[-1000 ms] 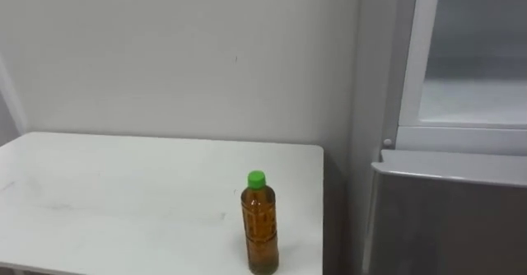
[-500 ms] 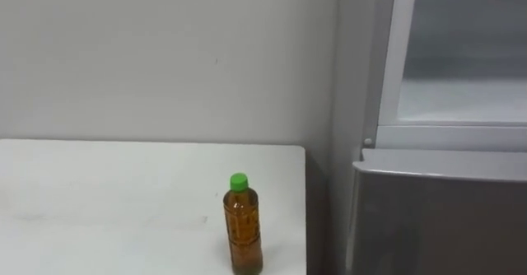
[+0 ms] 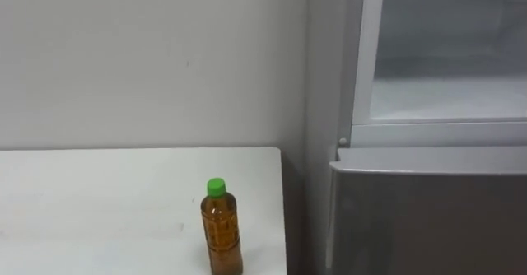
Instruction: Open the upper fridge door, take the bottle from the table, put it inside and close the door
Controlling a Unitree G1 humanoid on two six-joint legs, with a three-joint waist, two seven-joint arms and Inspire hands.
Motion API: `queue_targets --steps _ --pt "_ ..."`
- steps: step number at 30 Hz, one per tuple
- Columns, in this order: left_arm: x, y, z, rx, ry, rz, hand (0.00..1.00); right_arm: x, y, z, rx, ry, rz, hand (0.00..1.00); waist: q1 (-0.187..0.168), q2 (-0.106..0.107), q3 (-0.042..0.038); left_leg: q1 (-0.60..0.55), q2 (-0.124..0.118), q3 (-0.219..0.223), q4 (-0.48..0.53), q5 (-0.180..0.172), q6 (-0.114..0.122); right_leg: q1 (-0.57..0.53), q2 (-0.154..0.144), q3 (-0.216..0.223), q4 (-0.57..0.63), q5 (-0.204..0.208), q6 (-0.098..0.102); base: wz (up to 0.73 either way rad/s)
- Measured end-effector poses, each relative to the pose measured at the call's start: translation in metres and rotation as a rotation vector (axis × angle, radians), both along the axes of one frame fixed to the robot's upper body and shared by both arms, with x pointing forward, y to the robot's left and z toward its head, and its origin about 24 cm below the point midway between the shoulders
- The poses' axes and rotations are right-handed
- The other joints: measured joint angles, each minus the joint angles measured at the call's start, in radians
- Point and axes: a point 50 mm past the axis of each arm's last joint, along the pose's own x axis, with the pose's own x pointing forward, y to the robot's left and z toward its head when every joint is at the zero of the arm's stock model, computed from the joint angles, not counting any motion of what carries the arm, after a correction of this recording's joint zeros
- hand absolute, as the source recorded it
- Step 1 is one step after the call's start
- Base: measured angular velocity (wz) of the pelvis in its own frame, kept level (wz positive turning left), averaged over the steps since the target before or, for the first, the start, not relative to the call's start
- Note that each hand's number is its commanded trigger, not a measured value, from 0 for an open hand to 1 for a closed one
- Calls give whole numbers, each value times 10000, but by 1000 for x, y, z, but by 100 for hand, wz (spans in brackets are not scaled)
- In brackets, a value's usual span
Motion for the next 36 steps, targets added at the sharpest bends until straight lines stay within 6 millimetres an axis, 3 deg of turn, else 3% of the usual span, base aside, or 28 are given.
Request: queue_targets --steps 2,15,19,24,27,29,33,36 --pt "-1 1 0 67 116 -183 0 3 1 0 15 -41 44 0 -130 -17 6 8 0 74 -3 0 0 -3 0 51 -8 2 2 -5" --pt "3 3 -1 143 208 -634 0 5 3 -1 48 -103 77 0 -133 -86 29 -42 6 123 -26 -2 1 -139 0 141 31 6 -1 -2" --pt "6 2 0 146 33 -654 0 13 4 2 38 -599 320 0 -108 -108 20 -259 20 127 142 -27 34 -317 -11 139 101 5 -2 0" --pt "9 1 0 188 -268 -692 0 36 8 7 -43 -1596 1310 0 -72 -111 23 -487 29 257 266 -35 48 -544 -37 151 175 28 2 -1" --pt "11 1 0 205 -317 -950 0 62 13 17 -86 -2733 2395 0 -56 -93 18 -512 32 353 264 -41 59 -616 -52 187 177 33 11 -3" --pt "12 0 0 144 -364 -994 0 89 18 32 -280 -4017 3426 0 -63 -79 14 -509 33 355 265 -41 60 -605 -44 207 216 64 12 0" --pt "16 1 2 172 -621 -1064 0 122 31 53 -438 -5640 4810 0 53 -109 14 -507 47 349 301 -41 60 -634 -50 229 332 69 7 0" --pt "15 2 3 219 -690 -1202 0 140 39 73 -531 -6797 5429 0 171 -104 70 -536 55 344 300 -43 63 -659 -44 230 331 71 3 1"
